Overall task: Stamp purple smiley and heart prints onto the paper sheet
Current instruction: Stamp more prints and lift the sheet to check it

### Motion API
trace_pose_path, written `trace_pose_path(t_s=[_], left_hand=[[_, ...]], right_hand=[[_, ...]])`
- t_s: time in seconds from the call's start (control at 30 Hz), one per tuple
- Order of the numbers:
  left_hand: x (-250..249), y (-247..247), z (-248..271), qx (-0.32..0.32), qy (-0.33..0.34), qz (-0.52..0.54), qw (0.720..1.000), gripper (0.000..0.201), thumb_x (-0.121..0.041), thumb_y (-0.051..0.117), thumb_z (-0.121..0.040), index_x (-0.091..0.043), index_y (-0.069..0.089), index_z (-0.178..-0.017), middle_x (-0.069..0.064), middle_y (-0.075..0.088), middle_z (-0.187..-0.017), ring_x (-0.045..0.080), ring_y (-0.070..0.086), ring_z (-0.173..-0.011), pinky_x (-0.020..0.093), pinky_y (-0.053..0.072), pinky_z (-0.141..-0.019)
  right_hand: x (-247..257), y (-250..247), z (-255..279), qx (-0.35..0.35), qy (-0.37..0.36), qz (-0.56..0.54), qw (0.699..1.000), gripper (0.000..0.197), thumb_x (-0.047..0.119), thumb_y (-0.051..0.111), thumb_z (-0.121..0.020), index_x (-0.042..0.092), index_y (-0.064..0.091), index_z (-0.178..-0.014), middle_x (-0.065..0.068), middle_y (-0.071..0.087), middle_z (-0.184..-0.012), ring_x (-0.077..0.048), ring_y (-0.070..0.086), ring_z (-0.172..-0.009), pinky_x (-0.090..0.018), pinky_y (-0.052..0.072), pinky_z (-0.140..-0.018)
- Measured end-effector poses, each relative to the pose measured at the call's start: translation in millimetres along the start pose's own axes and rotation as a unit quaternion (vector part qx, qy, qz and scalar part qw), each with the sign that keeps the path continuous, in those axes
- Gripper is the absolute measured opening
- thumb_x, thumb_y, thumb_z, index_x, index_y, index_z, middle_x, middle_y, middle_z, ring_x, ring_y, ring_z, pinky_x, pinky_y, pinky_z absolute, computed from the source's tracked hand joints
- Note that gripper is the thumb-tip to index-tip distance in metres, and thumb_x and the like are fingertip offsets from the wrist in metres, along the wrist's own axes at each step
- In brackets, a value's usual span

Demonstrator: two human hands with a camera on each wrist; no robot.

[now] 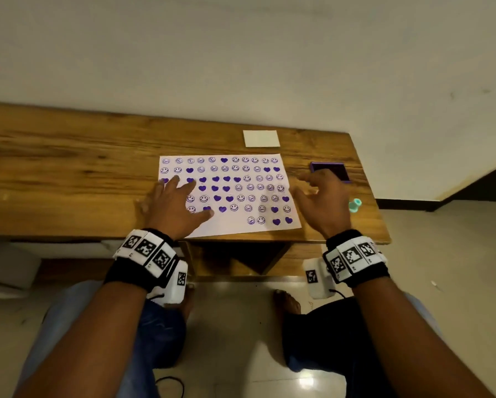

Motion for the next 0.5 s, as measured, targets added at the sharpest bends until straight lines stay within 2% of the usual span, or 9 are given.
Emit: trace_pose_path(t_s=[0.1, 0.2, 0.27, 0.3, 0.4, 0.5], left_hand=[[9, 2, 1, 0.059, -0.038, -0.067, 0.995, 0.096, -0.077, 0.059, -0.069, -0.042, 0.017, -0.149, -0.005, 0.002, -0.161, 0.029, 0.000, -0.147, 0.068, 0.004, -0.110], [11, 3, 3, 0.097, -0.043, -0.090, 0.990, 0.101, -0.078, 0.059, -0.068, -0.042, 0.012, -0.150, -0.005, -0.003, -0.161, 0.030, -0.003, -0.148, 0.071, 0.005, -0.109], [11, 2, 3, 0.107, -0.042, -0.094, 0.989, 0.101, -0.077, 0.059, -0.069, -0.041, 0.011, -0.150, -0.004, -0.004, -0.161, 0.030, -0.005, -0.148, 0.071, 0.004, -0.109], [11, 2, 3, 0.110, -0.043, -0.096, 0.988, 0.100, -0.076, 0.060, -0.069, -0.041, 0.011, -0.150, -0.004, -0.004, -0.161, 0.030, -0.005, -0.147, 0.071, 0.004, -0.109], [11, 1, 2, 0.111, -0.045, -0.099, 0.988, 0.100, -0.076, 0.061, -0.069, -0.042, 0.011, -0.150, -0.004, -0.004, -0.161, 0.031, -0.005, -0.147, 0.071, 0.005, -0.109], [10, 0, 1, 0.108, -0.044, -0.096, 0.989, 0.100, -0.075, 0.062, -0.068, -0.043, 0.013, -0.149, -0.004, -0.003, -0.161, 0.032, -0.004, -0.147, 0.071, 0.005, -0.109]], right_hand=[[16, 38, -12, 0.098, 0.023, 0.025, 0.995, 0.051, 0.049, 0.071, -0.085, 0.017, 0.065, -0.125, -0.008, 0.059, -0.134, -0.026, 0.052, -0.125, -0.039, 0.044, -0.101], [12, 62, -38, 0.168, 0.080, 0.112, 0.976, 0.080, 0.066, 0.065, -0.080, 0.014, 0.050, -0.140, -0.014, 0.037, -0.153, -0.034, 0.035, -0.141, -0.050, 0.034, -0.114], [6, 73, -54, 0.205, 0.119, 0.158, 0.959, 0.096, 0.072, 0.064, -0.077, 0.008, 0.041, -0.145, -0.016, 0.027, -0.158, -0.036, 0.025, -0.146, -0.051, 0.028, -0.118], [2, 78, -60, 0.227, 0.135, 0.180, 0.948, 0.101, 0.078, 0.063, -0.073, 0.007, 0.044, -0.143, -0.015, 0.027, -0.158, -0.036, 0.025, -0.146, -0.051, 0.028, -0.118], [-8, 89, -68, 0.275, 0.158, 0.205, 0.926, 0.106, 0.096, 0.055, -0.053, 0.012, 0.060, -0.116, -0.012, 0.043, -0.149, -0.035, 0.041, -0.137, -0.048, 0.040, -0.111], [-4, 86, -69, 0.274, 0.147, 0.187, 0.932, 0.090, 0.084, 0.063, -0.064, 0.010, 0.061, -0.115, -0.013, 0.053, -0.139, -0.034, 0.053, -0.125, -0.040, 0.047, -0.098]])
Point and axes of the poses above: each hand's wrist, its own z-axis away from the middle knuckle, its own y-axis out of the palm, x = y × z, the point moved 5 cm from there along -z, towards the middle knuckle
